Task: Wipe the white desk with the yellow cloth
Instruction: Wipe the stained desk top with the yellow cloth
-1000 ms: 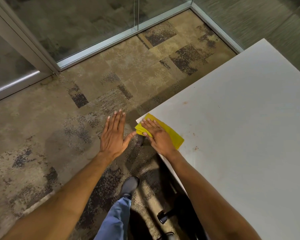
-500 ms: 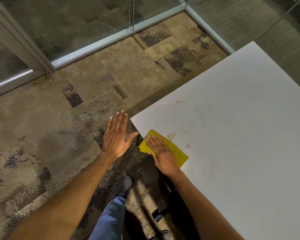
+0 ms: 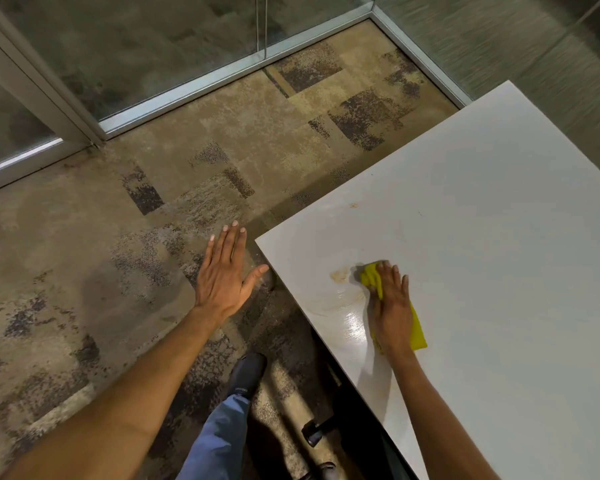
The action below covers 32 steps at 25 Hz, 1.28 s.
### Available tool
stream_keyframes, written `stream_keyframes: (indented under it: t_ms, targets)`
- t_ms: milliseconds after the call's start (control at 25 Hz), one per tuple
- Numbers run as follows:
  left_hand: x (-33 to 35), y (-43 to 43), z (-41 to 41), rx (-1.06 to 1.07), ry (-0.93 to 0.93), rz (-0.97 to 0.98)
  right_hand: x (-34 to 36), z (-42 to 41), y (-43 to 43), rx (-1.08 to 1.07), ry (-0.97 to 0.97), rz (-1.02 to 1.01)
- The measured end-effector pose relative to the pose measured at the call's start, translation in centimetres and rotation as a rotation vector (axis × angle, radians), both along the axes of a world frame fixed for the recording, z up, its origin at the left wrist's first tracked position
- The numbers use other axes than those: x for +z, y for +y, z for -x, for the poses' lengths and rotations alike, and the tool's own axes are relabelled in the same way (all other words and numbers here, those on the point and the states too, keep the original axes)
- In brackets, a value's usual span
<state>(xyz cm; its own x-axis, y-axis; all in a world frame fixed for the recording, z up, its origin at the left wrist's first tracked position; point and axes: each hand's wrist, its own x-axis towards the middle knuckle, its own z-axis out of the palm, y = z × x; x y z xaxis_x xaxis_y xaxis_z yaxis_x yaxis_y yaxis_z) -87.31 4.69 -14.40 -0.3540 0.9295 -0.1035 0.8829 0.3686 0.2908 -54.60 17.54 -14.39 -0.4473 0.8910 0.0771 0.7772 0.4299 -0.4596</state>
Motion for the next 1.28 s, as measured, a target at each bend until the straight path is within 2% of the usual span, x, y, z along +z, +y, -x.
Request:
stream_keyframes:
  t_ms: [160,400,880,1120,1280]
  targets:
    - [-0.1,0.1,0.6,0.020,-0.014,-0.006,0.2,1.6,3.6,-0.189,0.098,0.032]
    - [-0.2,0.5,1.5,0.023,0.014,-0.029,0.0,5.3,10.0,-0.205,0.117,0.019]
    - [-0.8,1.0,1.8,0.043,0.045,-0.029,0.1,10.9,12.3,0.019,0.145,0.037]
    - [-0.6,1.1,0.8,0.030,0.041,-0.033,-0.8,13.2,9.9,0.136,0.140,0.104]
    - [-0.5,1.3,0.5,0.036,0.035,-0.048,-1.0,14.7,6.5,0.308,0.123,0.079]
